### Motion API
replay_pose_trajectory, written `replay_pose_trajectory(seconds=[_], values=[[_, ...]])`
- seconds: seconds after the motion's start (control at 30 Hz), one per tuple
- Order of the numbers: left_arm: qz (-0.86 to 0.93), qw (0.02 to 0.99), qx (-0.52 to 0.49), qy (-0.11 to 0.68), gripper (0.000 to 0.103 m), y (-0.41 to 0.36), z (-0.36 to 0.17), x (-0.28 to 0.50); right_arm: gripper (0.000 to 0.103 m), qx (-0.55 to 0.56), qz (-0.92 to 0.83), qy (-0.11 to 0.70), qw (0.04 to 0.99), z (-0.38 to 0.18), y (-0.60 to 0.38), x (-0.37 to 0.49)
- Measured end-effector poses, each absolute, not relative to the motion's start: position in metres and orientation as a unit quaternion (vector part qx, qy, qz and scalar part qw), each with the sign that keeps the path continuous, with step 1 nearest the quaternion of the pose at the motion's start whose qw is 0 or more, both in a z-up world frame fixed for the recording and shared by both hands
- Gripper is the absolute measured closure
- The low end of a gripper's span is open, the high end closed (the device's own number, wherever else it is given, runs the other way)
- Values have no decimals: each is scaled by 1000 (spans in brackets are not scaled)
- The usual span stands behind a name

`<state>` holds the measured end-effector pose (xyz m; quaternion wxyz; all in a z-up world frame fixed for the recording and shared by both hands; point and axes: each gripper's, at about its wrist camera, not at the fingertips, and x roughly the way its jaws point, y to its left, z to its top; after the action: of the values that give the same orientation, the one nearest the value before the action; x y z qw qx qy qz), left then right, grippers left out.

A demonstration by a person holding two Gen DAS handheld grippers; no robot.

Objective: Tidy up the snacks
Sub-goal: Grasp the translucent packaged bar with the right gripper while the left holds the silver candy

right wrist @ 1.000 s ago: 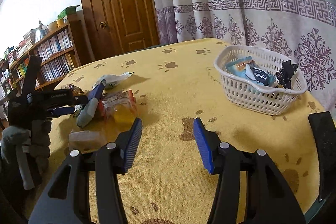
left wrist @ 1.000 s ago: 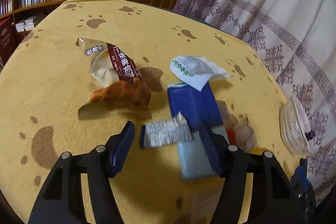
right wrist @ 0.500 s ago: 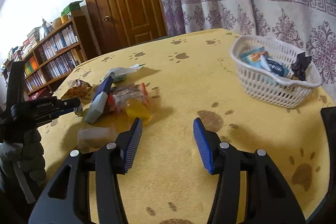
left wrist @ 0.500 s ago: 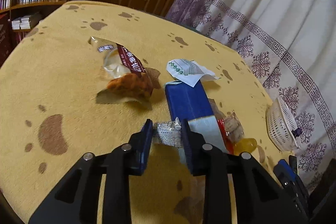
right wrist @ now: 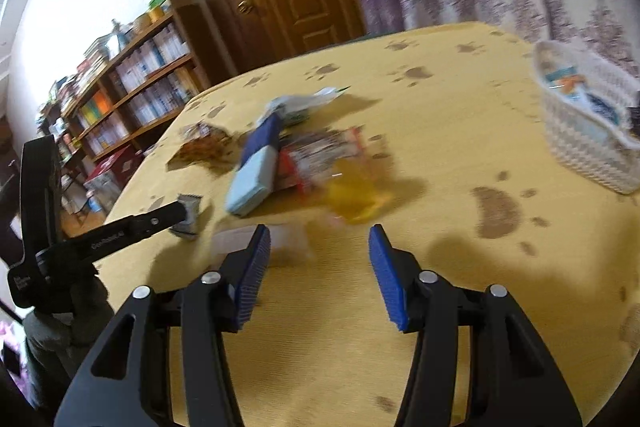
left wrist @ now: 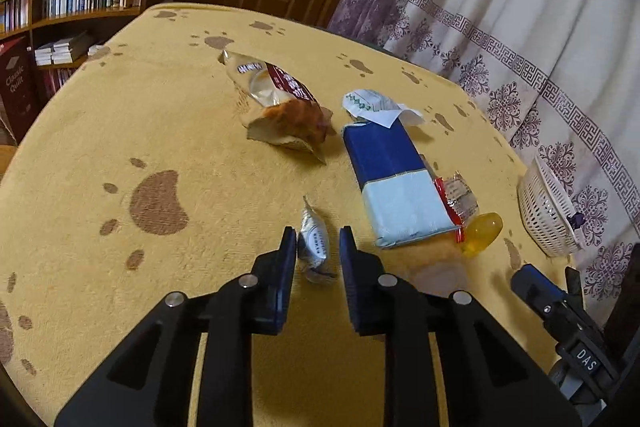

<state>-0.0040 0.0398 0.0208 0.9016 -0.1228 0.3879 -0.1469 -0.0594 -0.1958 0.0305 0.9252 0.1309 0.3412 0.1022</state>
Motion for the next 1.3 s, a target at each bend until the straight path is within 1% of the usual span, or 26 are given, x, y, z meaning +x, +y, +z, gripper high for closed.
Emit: replay_pose_trajectory(seconds=[0.03,0.17,0.27,0.33,0.47,0.5,0.57,0.6,0.67,0.8,0.83,0.87,0.93,1.07,1.1,1.13,1.17,1.27,1.3], values=[[-145,902,-122,387,80,41,21,-5,43,134,110,345,922,30,-191,-55],[-141,901,-132,389,80,49,20,-9,42,138,135,365,911,28,-172,-41],[-137,900,-140,389,80,55,20,-11,27,123,132,371,911,26,-160,-33],[-133,900,-143,389,79,59,20,-12,23,104,125,379,911,24,-150,-27],[-125,900,-149,389,78,64,20,-11,23,67,116,406,904,16,-136,-15],[-122,900,-151,389,75,65,20,-11,23,55,112,411,903,13,-132,-13],[-117,901,-155,388,59,66,21,-11,23,39,111,409,905,12,-127,-11],[-115,902,-158,386,57,68,22,-11,23,36,111,409,905,12,-125,-12],[-115,903,-158,384,57,69,22,-11,29,28,117,405,906,12,-123,-14],[-115,903,-153,386,57,66,22,-11,31,6,116,389,914,13,-118,-25],[-116,903,-150,385,57,64,22,-11,35,6,118,385,915,14,-119,-28],[-117,904,-145,384,57,62,22,-11,42,8,117,380,918,16,-120,-30],[-120,908,-131,379,57,57,24,-13,46,16,117,376,919,20,-126,-34],[-129,909,-116,378,57,47,25,-12,46,40,126,383,914,19,-136,-35],[-130,910,-110,379,57,43,25,-12,45,46,127,383,914,19,-138,-35],[-129,910,-105,381,57,41,25,-11,42,52,129,386,912,18,-139,-34],[-127,909,-101,384,57,39,24,-9,37,57,132,390,909,17,-139,-34],[-120,904,-86,401,57,32,19,1,27,59,136,399,905,14,-135,-32],[-116,902,-79,409,58,29,16,5,25,57,137,399,905,13,-133,-32]])
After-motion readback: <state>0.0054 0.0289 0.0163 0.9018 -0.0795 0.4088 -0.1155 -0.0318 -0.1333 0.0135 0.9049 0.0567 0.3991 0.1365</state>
